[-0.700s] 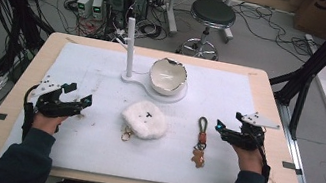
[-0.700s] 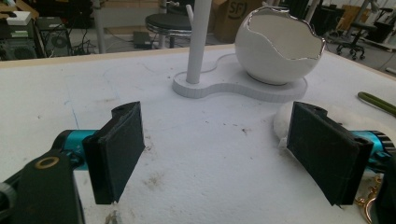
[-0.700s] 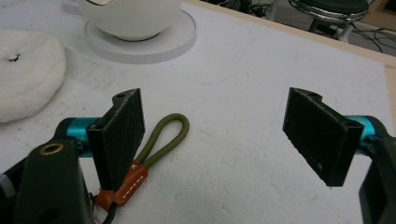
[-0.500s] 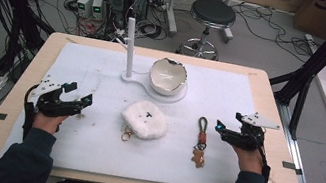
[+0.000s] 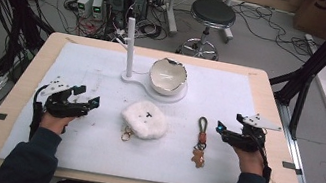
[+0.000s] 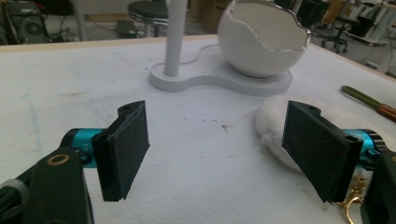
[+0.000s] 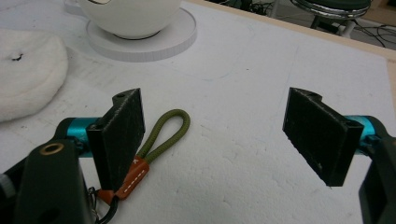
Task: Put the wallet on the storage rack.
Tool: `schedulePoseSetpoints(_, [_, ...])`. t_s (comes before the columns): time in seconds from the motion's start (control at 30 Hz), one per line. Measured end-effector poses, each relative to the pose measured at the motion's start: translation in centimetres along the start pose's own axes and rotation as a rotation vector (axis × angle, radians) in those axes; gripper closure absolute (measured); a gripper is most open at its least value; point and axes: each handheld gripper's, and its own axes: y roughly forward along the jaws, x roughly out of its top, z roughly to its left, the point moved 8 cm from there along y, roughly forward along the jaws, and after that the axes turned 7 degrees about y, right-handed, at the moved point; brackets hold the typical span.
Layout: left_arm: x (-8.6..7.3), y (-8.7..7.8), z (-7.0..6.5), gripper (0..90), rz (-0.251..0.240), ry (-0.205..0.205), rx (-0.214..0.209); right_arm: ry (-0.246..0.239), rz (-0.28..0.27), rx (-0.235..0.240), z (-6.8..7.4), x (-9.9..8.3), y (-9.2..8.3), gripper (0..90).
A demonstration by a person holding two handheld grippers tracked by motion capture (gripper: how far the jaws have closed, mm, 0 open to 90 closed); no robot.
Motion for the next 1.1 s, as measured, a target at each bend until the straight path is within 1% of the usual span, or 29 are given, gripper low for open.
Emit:
schedulePoseSetpoints(0.07, [0.0,0.7,-0.7,23.2,0.019,-0.022,-0.038,-0.007,0.001,-0.002,0.0,0.0,0.0,21.2])
schedulePoseSetpoints(0.1, [0.1,1.2,-1.3,23.2,0.025,-0.026,-0.063,-0.008,0.002,-0.001,0.1,0.0,0.0,21.2])
schedulePoseSetpoints(0.13, [0.1,1.5,-1.6,23.2,0.028,-0.030,-0.074,-0.007,0.002,0.004,0.4,0.0,0.0,21.2])
schedulePoseSetpoints(0.17, [0.2,2.0,-2.1,23.2,0.036,-0.030,-0.091,-0.007,0.002,0.004,0.4,0.0,0.0,21.2])
schedulePoseSetpoints(0.2, [0.2,2.6,-2.6,23.2,0.050,-0.019,-0.107,-0.010,0.004,0.010,0.7,0.0,0.1,21.2])
schedulePoseSetpoints(0.23, [0.1,3.0,-3.0,23.2,0.064,-0.016,-0.121,-0.010,0.004,0.010,0.7,0.0,0.1,21.2])
schedulePoseSetpoints(0.27, [-0.1,3.7,-3.4,23.2,0.089,-0.020,-0.133,-0.016,0.006,0.017,1.0,0.1,0.3,21.2])
schedulePoseSetpoints(0.33, [-0.7,4.8,-4.1,23.2,0.135,-0.007,-0.149,-0.019,0.007,0.019,1.1,0.1,0.3,21.2])
schedulePoseSetpoints(0.43, [-1.3,5.9,-4.7,23.2,0.183,0.006,-0.170,-0.023,0.010,0.031,1.6,0.2,0.6,21.2])
schedulePoseSetpoints(0.47, [-1.5,6.3,-4.8,23.2,0.198,0.004,-0.178,-0.032,0.014,0.043,2.0,0.2,0.8,21.2])
schedulePoseSetpoints(0.57, [-2.0,7.2,-5.4,23.5,0.243,0.005,-0.202,-0.038,0.016,0.053,2.4,0.3,1.0,21.2])
schedulePoseSetpoints(0.63, [-2.2,7.5,-5.7,24.8,0.263,0.009,-0.222,-0.048,0.018,0.064,2.8,0.4,1.2,21.2])
schedulePoseSetpoints(0.67, [-2.3,7.6,-5.9,29.1,0.269,0.009,-0.232,-0.056,0.020,0.074,3.1,0.4,1.4,21.2])
schedulePoseSetpoints(0.7, [-2.5,7.6,-6.1,29.1,0.282,0.015,-0.247,-0.056,0.020,0.074,3.1,0.4,1.4,21.2])
schedulePoseSetpoints(0.73, [-2.8,7.6,-6.4,33.6,0.307,0.031,-0.267,-0.056,0.024,0.079,3.3,0.4,1.5,21.2])
schedulePoseSetpoints(0.8, [-3.5,7.6,-7.1,48.8,0.359,0.066,-0.314,-0.064,0.029,0.090,3.6,0.4,1.7,21.2])
schedulePoseSetpoints(0.83, [-3.6,7.5,-7.3,58.4,0.365,0.086,-0.318,-0.067,0.033,0.096,3.8,0.4,1.8,21.2])
schedulePoseSetpoints(0.87, [-3.5,7.4,-7.4,67.2,0.366,0.092,-0.320,-0.071,0.039,0.105,4.1,0.4,2.0,21.2])
schedulePoseSetpoints(0.9, [-3.4,7.4,-7.5,67.2,0.362,0.091,-0.325,-0.071,0.039,0.105,4.1,0.4,2.0,21.2])
schedulePoseSetpoints(0.97, [-3.1,7.1,-7.6,75.7,0.346,0.083,-0.328,-0.077,0.043,0.117,4.5,0.4,2.2,21.2])
schedulePoseSetpoints(1.03, [-2.5,6.9,-7.7,79.0,0.298,0.054,-0.332,-0.078,0.047,0.129,4.9,0.5,2.4,21.2])
schedulePoseSetpoints(1.1, [-2.0,6.6,-7.8,80.4,0.248,0.036,-0.335,-0.080,0.049,0.146,5.5,0.5,2.6,21.2])
